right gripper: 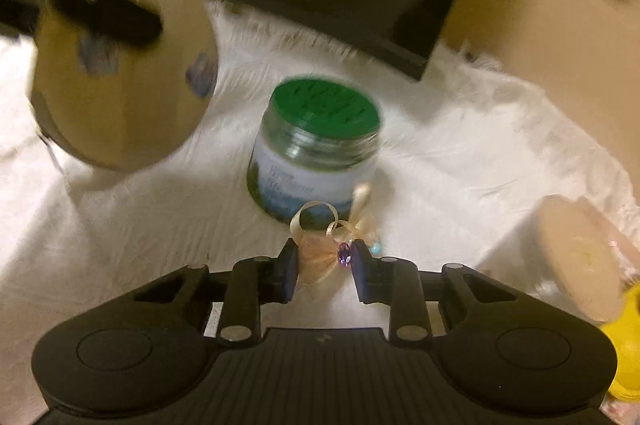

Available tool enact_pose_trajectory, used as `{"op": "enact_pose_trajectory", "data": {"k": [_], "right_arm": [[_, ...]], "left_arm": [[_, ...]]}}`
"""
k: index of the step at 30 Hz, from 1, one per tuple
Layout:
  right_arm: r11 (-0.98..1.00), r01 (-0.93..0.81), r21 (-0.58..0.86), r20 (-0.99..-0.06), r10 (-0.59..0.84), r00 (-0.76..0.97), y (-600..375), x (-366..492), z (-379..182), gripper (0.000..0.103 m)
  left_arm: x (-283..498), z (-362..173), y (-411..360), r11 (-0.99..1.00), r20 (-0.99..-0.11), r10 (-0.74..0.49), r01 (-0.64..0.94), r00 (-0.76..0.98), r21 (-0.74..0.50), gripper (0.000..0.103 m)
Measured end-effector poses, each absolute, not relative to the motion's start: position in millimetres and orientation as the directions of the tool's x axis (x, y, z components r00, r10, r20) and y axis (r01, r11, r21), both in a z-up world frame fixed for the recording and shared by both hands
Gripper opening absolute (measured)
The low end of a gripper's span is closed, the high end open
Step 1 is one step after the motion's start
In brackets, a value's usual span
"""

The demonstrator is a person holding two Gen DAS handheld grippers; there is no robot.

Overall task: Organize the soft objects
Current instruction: 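Lift the beige case with the left tool while the right tool grasps the ribbon bow, then carry the beige case and ribbon bow over the pink box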

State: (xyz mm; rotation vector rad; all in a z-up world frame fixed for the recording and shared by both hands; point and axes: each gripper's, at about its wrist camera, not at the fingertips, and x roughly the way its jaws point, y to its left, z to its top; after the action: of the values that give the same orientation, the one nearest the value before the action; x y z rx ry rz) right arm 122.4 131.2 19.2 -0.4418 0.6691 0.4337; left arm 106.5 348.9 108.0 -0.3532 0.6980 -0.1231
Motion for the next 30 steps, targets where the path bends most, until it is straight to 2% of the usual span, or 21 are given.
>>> {"op": "enact_pose_trajectory", "data": {"k": [8,15,21,26,30], "right_arm": [[0.861,-0.445,-0.246,-0.498,0.282,0.820,83.5,102.6,136.2,0.027],[0.932,-0.279,-0.232,-0.359,0.185,0.915,1.0,110.4,236.0,0.027],[0.976,-0.163,-0.143,-0.364,0.101,0.926,-79.5,121.4,271.7,0.027],[0.990,-0.110,-0.091,-0.418,0.063,0.906,-125.5,129.9,263.9,0.027],[0.994,-0.089,-0.056,-0.474,0.052,0.879,-146.7,148.8,243.7,0.027]], "left_arm": [[128.3,142.1,310.8,0.921,-0.535,-0.315,0.117,0.783,-0.371,0.043],[161.2,195.8,241.6,0.856,-0.433,-0.485,0.310,0.759,-0.414,0.043],[181.3,207.8,163.2,0.791,-0.415,-0.603,0.445,0.681,-0.420,0.043],[204.7,187.2,106.9,0.717,-0.440,-0.693,0.475,0.571,-0.511,0.044],[224.9,152.9,74.8,0.650,-0.445,-0.753,0.439,0.485,-0.620,0.044]]}}
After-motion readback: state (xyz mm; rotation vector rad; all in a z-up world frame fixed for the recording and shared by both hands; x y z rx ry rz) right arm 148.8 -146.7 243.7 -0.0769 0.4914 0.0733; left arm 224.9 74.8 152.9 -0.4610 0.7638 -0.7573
